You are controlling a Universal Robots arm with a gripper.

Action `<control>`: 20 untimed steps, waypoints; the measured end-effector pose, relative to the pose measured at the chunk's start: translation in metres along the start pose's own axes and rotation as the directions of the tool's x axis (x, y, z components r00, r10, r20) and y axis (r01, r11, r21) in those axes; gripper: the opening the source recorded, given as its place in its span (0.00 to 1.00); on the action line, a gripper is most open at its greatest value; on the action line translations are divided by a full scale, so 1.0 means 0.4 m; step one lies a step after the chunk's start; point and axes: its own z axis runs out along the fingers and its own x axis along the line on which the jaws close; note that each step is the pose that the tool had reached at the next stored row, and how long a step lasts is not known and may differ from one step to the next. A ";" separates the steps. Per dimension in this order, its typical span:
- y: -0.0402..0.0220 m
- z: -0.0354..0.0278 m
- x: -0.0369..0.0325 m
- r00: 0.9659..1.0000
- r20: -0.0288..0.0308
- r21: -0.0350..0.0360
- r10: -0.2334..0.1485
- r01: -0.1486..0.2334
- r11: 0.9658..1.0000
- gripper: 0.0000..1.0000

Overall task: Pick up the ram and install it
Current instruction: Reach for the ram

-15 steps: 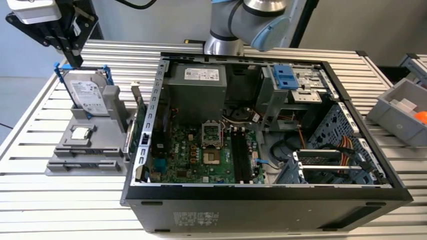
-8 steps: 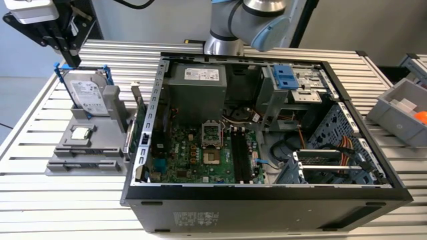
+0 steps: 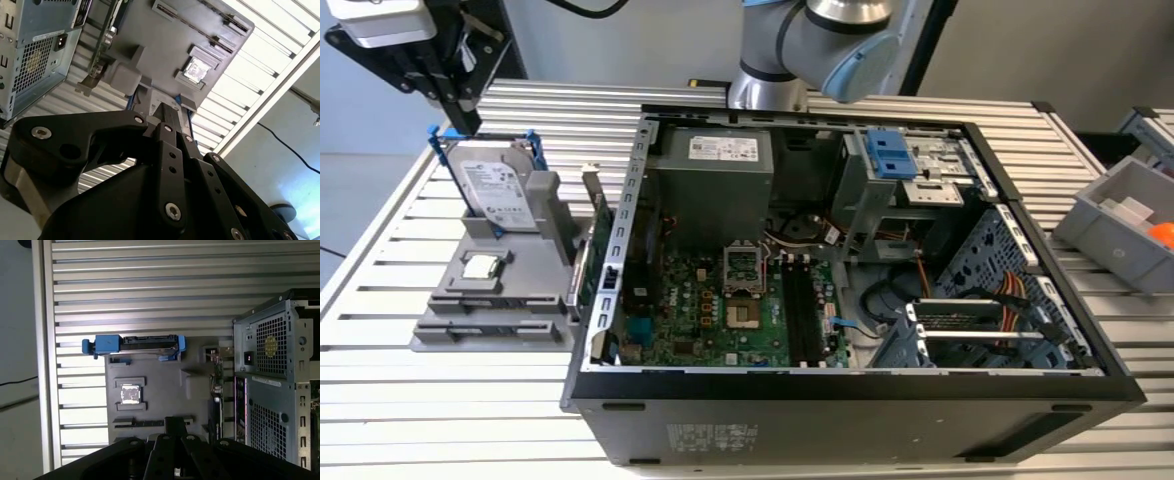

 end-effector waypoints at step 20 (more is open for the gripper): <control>-0.073 -0.003 -0.004 1.000 0.000 0.000 0.000 0.000 1.000 0.00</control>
